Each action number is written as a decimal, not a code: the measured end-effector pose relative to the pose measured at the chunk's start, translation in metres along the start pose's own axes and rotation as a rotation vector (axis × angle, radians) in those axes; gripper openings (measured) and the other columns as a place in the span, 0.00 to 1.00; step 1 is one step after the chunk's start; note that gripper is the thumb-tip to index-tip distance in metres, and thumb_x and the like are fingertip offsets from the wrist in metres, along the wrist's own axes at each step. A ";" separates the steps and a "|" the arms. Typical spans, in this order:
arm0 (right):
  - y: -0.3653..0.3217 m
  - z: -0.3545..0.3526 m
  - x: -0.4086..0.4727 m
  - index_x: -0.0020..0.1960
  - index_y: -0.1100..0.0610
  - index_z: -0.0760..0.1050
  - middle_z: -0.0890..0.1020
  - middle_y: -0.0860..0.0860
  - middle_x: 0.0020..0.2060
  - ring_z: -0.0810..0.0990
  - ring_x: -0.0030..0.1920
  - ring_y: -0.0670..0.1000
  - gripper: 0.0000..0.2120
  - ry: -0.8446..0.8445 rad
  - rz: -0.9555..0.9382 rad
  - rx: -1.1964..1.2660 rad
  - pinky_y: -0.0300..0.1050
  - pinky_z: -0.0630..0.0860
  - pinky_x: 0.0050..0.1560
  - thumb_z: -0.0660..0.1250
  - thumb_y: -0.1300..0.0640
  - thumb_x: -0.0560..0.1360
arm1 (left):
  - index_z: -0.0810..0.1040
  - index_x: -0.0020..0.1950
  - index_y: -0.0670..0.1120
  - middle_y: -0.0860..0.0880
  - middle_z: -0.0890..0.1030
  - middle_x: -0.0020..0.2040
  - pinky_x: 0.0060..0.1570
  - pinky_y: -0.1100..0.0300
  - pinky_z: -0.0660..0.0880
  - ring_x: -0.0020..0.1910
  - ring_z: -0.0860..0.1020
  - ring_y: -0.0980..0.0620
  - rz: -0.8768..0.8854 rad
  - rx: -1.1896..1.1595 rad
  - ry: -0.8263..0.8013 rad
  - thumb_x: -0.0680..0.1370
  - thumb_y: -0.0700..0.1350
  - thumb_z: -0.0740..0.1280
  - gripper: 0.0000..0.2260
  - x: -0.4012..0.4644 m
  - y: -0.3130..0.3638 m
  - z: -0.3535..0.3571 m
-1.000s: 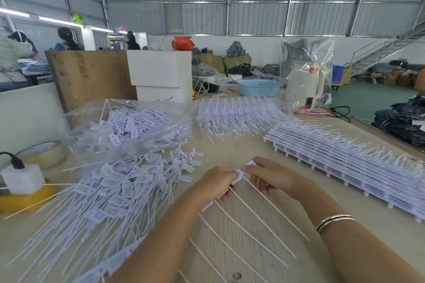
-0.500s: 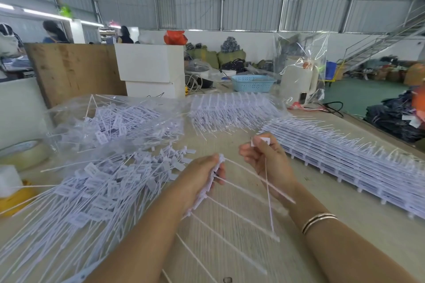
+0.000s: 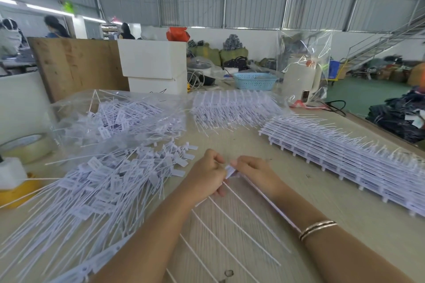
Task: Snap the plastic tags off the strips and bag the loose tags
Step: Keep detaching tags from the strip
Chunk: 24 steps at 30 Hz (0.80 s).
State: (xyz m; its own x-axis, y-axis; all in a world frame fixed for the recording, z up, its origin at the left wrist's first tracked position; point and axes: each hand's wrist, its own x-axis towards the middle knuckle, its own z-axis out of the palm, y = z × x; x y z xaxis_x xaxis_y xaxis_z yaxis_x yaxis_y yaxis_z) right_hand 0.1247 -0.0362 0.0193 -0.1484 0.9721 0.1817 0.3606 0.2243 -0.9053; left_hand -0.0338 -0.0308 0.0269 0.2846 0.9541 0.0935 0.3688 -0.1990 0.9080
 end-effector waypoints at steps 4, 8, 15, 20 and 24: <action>0.002 0.000 -0.001 0.42 0.63 0.76 0.78 0.56 0.39 0.76 0.42 0.50 0.09 0.014 -0.053 0.038 0.43 0.69 0.47 0.64 0.58 0.77 | 0.70 0.37 0.49 0.52 0.72 0.33 0.32 0.61 0.64 0.30 0.71 0.54 -0.009 0.293 -0.017 0.77 0.46 0.59 0.08 0.001 -0.006 -0.014; -0.003 -0.003 -0.002 0.39 0.62 0.74 0.78 0.45 0.33 0.76 0.37 0.42 0.09 -0.061 -0.117 0.136 0.33 0.69 0.42 0.61 0.64 0.78 | 0.59 0.25 0.51 0.55 0.58 0.23 0.33 0.57 0.55 0.26 0.58 0.53 -0.094 0.190 -0.139 0.76 0.44 0.62 0.20 0.002 -0.009 -0.016; -0.003 -0.005 -0.003 0.41 0.57 0.80 0.81 0.49 0.37 0.79 0.40 0.45 0.04 -0.173 -0.138 0.125 0.33 0.73 0.44 0.69 0.64 0.73 | 0.79 0.27 0.51 0.49 0.80 0.32 0.42 0.63 0.70 0.35 0.75 0.51 -0.064 0.044 -0.198 0.80 0.49 0.60 0.21 -0.002 -0.011 -0.019; 0.000 -0.001 -0.003 0.39 0.58 0.79 0.82 0.49 0.34 0.80 0.36 0.45 0.08 -0.117 -0.197 0.205 0.34 0.74 0.40 0.67 0.68 0.74 | 0.78 0.31 0.51 0.55 0.79 0.29 0.36 0.68 0.70 0.32 0.75 0.58 -0.073 0.006 -0.209 0.81 0.50 0.58 0.20 -0.004 -0.008 -0.020; 0.001 0.002 -0.002 0.39 0.58 0.77 0.81 0.46 0.32 0.79 0.34 0.42 0.08 -0.118 -0.226 0.252 0.32 0.73 0.38 0.66 0.67 0.74 | 0.78 0.31 0.49 0.54 0.79 0.30 0.43 0.63 0.70 0.36 0.75 0.54 -0.089 -0.057 -0.205 0.81 0.49 0.58 0.20 -0.001 -0.009 -0.021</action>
State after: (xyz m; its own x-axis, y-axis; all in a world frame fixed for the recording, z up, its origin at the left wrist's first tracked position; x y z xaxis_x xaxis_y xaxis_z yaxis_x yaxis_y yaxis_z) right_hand 0.1230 -0.0383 0.0175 -0.3096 0.8817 0.3561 0.0700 0.3946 -0.9162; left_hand -0.0562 -0.0255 0.0273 0.4294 0.9006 -0.0678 0.3513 -0.0975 0.9312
